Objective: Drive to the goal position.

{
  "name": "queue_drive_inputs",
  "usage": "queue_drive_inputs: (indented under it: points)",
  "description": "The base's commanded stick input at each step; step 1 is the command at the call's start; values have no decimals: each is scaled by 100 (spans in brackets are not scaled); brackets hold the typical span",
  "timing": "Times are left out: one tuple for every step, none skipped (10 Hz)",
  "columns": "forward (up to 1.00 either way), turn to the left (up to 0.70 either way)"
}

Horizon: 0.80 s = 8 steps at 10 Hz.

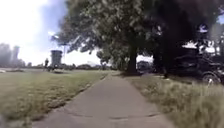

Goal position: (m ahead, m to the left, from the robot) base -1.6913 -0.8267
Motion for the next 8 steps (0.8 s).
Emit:
queue_drive_inputs:
  points:
    - [100, 0]
    - [100, 0]
    - [100, 0]
    - [100, 0]
    - [100, 0]
    - [100, 0]
    - [100, 0]
    - [100, 0]
